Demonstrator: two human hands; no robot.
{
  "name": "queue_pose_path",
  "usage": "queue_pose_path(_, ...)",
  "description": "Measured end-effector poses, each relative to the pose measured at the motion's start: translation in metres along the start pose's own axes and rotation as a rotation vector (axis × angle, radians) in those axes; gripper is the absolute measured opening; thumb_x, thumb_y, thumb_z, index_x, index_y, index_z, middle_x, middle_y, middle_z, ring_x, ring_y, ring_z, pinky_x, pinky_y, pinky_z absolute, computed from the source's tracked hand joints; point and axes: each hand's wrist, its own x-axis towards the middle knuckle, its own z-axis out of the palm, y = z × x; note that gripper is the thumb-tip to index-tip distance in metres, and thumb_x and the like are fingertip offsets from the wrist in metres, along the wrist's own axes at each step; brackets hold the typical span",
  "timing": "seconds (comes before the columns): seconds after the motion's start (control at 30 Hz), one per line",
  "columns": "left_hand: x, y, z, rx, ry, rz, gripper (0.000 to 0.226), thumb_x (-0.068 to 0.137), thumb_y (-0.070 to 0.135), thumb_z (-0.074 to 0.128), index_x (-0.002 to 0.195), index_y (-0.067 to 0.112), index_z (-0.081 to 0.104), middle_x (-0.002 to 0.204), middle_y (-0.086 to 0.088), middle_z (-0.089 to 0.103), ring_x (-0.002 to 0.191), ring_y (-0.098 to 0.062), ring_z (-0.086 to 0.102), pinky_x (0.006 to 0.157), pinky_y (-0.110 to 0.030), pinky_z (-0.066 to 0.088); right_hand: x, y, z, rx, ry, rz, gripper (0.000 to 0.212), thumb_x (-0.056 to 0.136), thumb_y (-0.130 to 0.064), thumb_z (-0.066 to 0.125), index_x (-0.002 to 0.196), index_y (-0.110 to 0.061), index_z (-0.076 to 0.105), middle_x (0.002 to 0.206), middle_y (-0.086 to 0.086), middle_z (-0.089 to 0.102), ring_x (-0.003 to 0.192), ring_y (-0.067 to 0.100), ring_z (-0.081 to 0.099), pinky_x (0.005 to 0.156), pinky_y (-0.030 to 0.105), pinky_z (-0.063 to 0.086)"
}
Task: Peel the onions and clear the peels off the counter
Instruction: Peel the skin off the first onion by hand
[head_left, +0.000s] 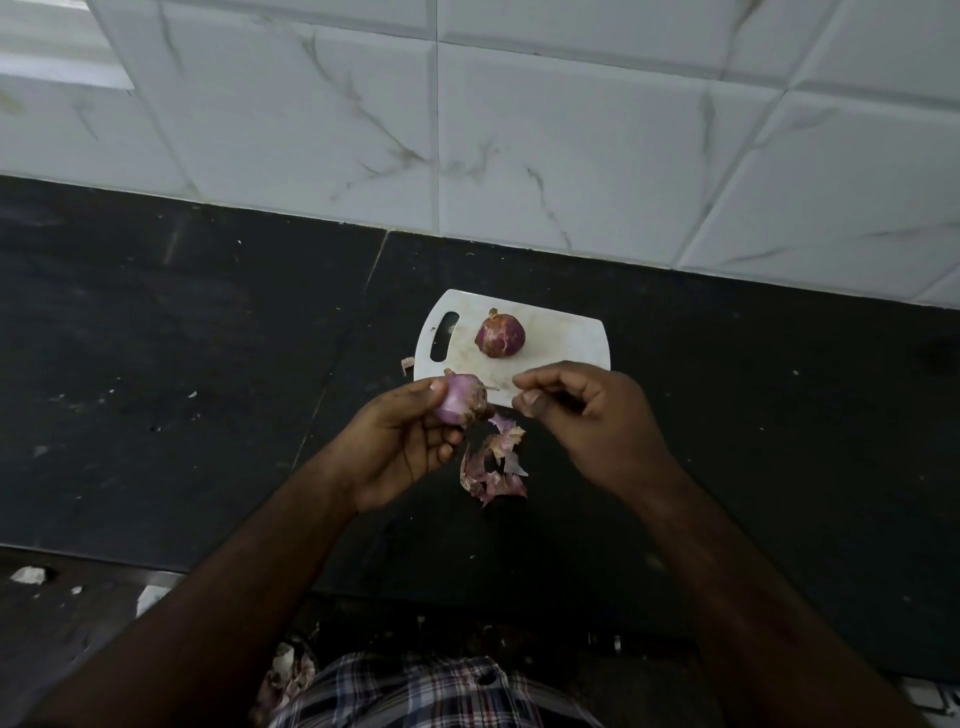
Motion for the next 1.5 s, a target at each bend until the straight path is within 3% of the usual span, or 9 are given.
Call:
queue_pose_path(0.17,-0.002,0.001,0.005,-0.038,-0.026,-0.061,0.051,0.082,0.035,0.069,0.12,0.002,0.062,0.099,-0.018,0.062,0.066,-0.015,0.062,0.057,-0.022,0.053,0.002,-0.003,0.013,-0.016,-0.078,-0.017,0.038,0.082,0.002,0.072,0.11,-0.024,0.073,0.113,-0.015,0.069,0.112,0.001,0.062,0.086,0.022,0.057)
queue_pose_path(0.33,-0.006,0.002,0.01,-0.145,-0.031,-0.127,0.038,0.094,0.036,0.051,0.102,0.009,0.077,0.086,-0.01,0.067,0.065,-0.015,0.06,0.057,-0.022,0.052,0.001,-0.008,0.027,-0.012,-0.028,-0.037,0.041,0.081,-0.009,0.078,0.118,-0.024,0.07,0.105,-0.015,0.071,0.101,-0.002,0.065,0.085,0.02,0.056)
queue_pose_path(0.5,-0.006,-0.002,0.007,-0.269,-0.061,-0.144,0.044,0.098,0.033,0.042,0.111,0.007,0.076,0.095,-0.012,0.068,0.067,-0.015,0.059,0.06,-0.023,0.052,-0.006,-0.005,0.036,-0.032,0.111,-0.139,0.02,0.082,-0.006,0.077,0.098,-0.018,0.075,0.089,-0.016,0.071,0.089,0.0,0.069,0.08,0.019,0.057)
queue_pose_path(0.7,-0.005,-0.001,0.006,-0.387,-0.113,-0.137,0.052,0.087,0.026,0.039,0.122,0.002,0.068,0.114,-0.018,0.065,0.068,-0.017,0.06,0.061,-0.023,0.052,-0.001,-0.003,0.026,0.248,0.251,0.026,0.014,0.088,-0.008,0.072,0.098,-0.019,0.073,0.09,-0.002,0.075,0.082,0.014,0.072,0.073,0.03,0.06)
queue_pose_path(0.87,-0.005,0.001,0.01,-0.381,-0.139,-0.136,0.054,0.086,0.023,0.036,0.122,0.004,0.07,0.102,-0.014,0.068,0.068,-0.018,0.062,0.061,-0.023,0.053,-0.008,-0.005,0.03,0.163,0.155,0.013,0.026,0.085,-0.008,0.074,0.104,-0.025,0.072,0.098,-0.011,0.074,0.093,0.009,0.069,0.083,0.034,0.059)
queue_pose_path(1.03,-0.006,0.001,0.016,-0.319,-0.108,-0.103,0.047,0.087,0.017,0.037,0.117,0.003,0.071,0.099,-0.017,0.066,0.072,-0.021,0.064,0.061,-0.024,0.055,-0.011,-0.015,0.037,0.12,0.098,-0.049,0.043,0.079,-0.009,0.08,0.101,-0.043,0.065,0.1,-0.023,0.069,0.093,0.008,0.066,0.077,0.03,0.058)
queue_pose_path(1.17,-0.007,0.003,0.017,-0.252,-0.074,-0.09,0.041,0.092,0.017,0.039,0.11,0.004,0.073,0.103,-0.016,0.068,0.08,-0.021,0.067,0.07,-0.028,0.057,-0.01,-0.018,0.039,0.093,0.114,-0.07,0.04,0.077,-0.007,0.08,0.106,-0.032,0.068,0.098,-0.019,0.071,0.096,0.0,0.066,0.079,0.02,0.055)
queue_pose_path(1.27,-0.01,0.005,0.016,-0.182,-0.101,-0.118,0.041,0.097,0.028,0.04,0.115,0.007,0.071,0.106,-0.013,0.069,0.09,-0.023,0.069,0.084,-0.035,0.052,-0.008,-0.018,0.038,0.119,0.11,-0.066,0.037,0.078,-0.006,0.08,0.109,-0.025,0.069,0.1,-0.014,0.072,0.095,0.003,0.068,0.081,0.025,0.057)
queue_pose_path(1.5,-0.012,0.008,0.007,-0.136,-0.215,-0.038,0.047,0.086,0.034,0.074,0.123,0.006,0.066,0.11,-0.009,0.068,0.093,-0.017,0.066,0.082,-0.029,0.055,-0.007,-0.016,0.038,0.148,0.025,-0.057,0.043,0.079,-0.008,0.08,0.117,-0.022,0.066,0.11,-0.011,0.072,0.105,0.008,0.068,0.089,0.038,0.058)
